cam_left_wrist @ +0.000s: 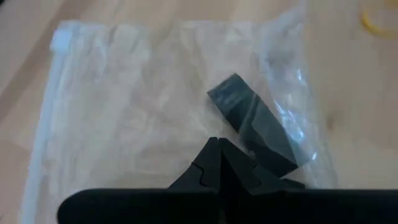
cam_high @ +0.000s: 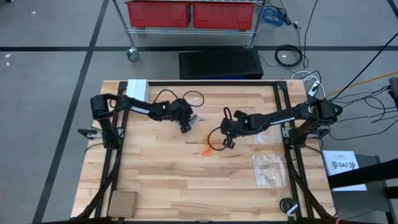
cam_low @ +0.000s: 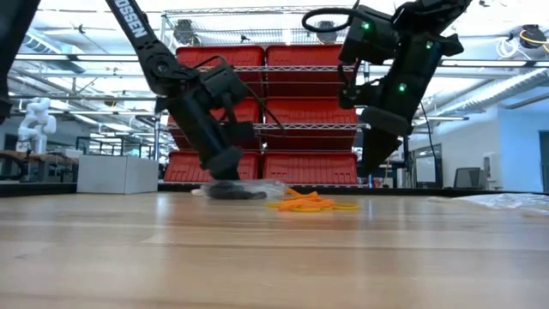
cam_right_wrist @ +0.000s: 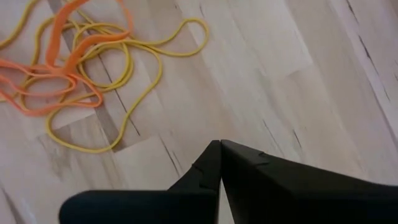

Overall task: Sort rubber bands
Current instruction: Move the top left transparent zip bag to the top left of the table

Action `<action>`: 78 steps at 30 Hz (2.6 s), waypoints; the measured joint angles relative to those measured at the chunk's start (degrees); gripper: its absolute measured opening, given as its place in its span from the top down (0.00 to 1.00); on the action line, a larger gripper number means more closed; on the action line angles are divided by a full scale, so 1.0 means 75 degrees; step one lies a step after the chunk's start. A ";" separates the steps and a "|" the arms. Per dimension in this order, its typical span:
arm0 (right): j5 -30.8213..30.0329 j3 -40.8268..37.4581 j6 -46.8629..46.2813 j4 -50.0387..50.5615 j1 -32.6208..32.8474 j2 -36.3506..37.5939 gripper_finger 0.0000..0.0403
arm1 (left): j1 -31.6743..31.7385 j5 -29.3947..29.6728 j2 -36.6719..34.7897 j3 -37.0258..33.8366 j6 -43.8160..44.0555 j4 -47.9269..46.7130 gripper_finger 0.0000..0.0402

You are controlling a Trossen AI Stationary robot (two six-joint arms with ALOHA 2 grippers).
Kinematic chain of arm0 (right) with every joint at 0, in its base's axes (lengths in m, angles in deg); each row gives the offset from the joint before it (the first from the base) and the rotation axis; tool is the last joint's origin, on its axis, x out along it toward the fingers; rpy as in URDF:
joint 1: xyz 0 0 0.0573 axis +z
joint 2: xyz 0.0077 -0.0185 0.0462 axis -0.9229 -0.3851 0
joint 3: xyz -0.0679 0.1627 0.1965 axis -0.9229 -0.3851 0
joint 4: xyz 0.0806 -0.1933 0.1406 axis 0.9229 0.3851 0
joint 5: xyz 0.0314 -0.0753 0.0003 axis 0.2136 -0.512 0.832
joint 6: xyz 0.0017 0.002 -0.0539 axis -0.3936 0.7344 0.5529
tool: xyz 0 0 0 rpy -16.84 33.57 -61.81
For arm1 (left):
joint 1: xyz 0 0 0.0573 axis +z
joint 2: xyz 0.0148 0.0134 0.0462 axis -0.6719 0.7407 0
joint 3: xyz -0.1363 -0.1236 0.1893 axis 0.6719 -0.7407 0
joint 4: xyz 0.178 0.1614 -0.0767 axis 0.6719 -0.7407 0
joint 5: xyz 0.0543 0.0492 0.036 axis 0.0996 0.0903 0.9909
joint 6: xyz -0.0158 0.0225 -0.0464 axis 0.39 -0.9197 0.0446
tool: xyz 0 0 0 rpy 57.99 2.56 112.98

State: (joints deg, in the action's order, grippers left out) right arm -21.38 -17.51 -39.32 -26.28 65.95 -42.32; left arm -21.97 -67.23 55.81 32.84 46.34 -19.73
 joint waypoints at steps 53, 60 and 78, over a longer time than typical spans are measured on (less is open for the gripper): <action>0.0100 -0.0003 0.0028 0.0203 0.0308 0.0003 1.00 | -0.1169 -0.0625 -0.0695 0.0714 -0.1466 -0.3442 1.00; 0.0085 -0.0003 0.0044 0.0009 0.0354 0.0003 1.00 | -0.1538 0.0302 -0.1317 0.0662 -0.1138 -0.2407 1.00; 0.0078 -0.0003 0.0080 0.0001 0.0369 0.0003 1.00 | -0.1509 0.1119 -0.1018 0.0561 0.0708 -0.6152 1.00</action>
State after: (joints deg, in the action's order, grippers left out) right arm -20.80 -17.53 -38.71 -26.27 68.72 -42.30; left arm -33.29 -58.83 48.17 37.06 51.65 -65.87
